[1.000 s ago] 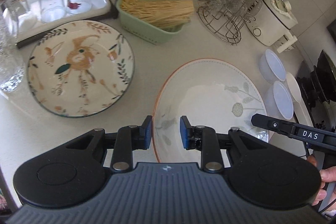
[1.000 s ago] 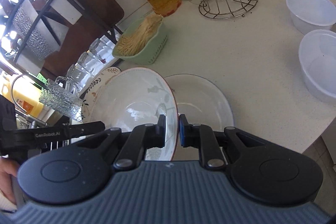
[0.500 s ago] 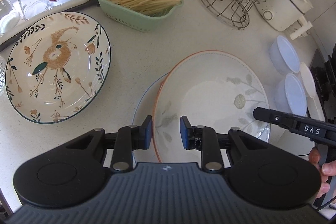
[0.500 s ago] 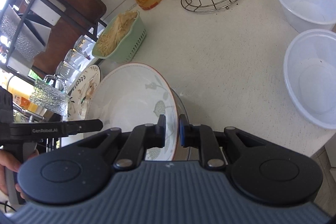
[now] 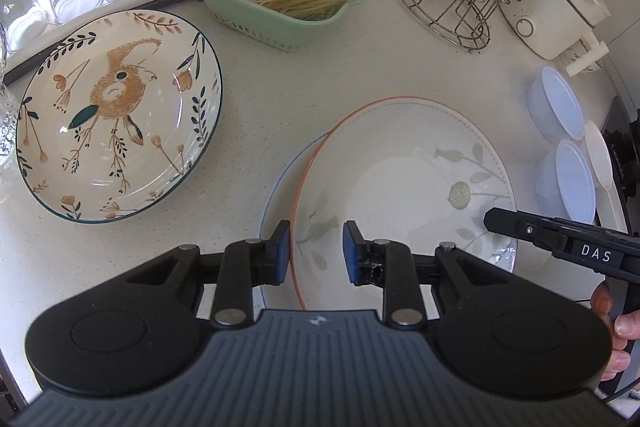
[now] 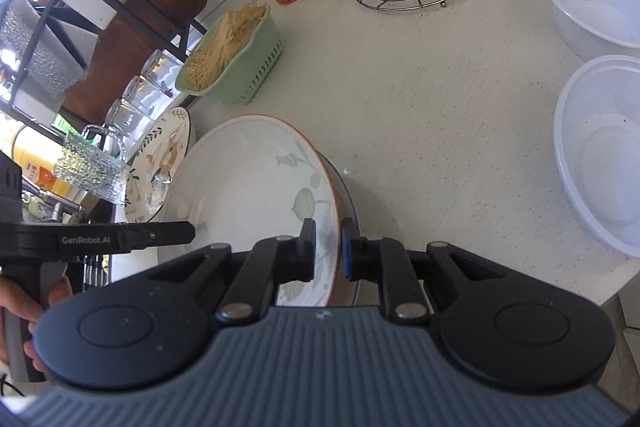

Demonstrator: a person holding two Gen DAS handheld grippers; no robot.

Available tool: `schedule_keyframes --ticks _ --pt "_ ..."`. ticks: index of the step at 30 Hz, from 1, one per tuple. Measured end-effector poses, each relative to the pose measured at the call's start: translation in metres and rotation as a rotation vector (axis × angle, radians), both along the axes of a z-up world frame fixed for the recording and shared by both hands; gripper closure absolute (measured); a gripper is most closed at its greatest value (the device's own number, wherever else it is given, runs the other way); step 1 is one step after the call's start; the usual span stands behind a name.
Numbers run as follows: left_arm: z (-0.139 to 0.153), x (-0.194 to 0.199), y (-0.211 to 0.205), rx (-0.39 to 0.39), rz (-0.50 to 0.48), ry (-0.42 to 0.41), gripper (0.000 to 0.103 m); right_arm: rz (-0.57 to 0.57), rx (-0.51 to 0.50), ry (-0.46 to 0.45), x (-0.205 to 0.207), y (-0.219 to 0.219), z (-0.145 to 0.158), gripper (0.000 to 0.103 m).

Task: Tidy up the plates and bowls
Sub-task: 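Lower the grey-leaf plate onto the pink-rose plate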

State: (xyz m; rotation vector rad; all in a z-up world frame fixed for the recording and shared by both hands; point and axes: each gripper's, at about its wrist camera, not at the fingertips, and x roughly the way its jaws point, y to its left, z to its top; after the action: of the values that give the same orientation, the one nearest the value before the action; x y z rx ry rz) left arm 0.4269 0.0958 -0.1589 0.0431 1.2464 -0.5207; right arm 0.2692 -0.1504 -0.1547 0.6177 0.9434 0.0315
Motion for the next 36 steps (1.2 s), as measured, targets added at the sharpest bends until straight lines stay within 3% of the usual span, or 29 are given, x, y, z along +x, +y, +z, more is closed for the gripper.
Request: schedule_keyframes --ticks 19,28,36 --pt "-0.003 0.002 -0.002 0.029 0.051 0.015 0.071 0.022 -0.011 0.003 0.007 0.002 -0.001 0.087" --pt "-0.004 0.017 0.021 -0.086 0.212 0.138 0.071 0.019 0.03 0.023 0.01 0.001 -0.008 0.088" --pt "0.004 0.011 0.043 -0.165 0.268 0.126 0.071 0.022 0.015 0.022 0.014 0.004 -0.009 0.088"
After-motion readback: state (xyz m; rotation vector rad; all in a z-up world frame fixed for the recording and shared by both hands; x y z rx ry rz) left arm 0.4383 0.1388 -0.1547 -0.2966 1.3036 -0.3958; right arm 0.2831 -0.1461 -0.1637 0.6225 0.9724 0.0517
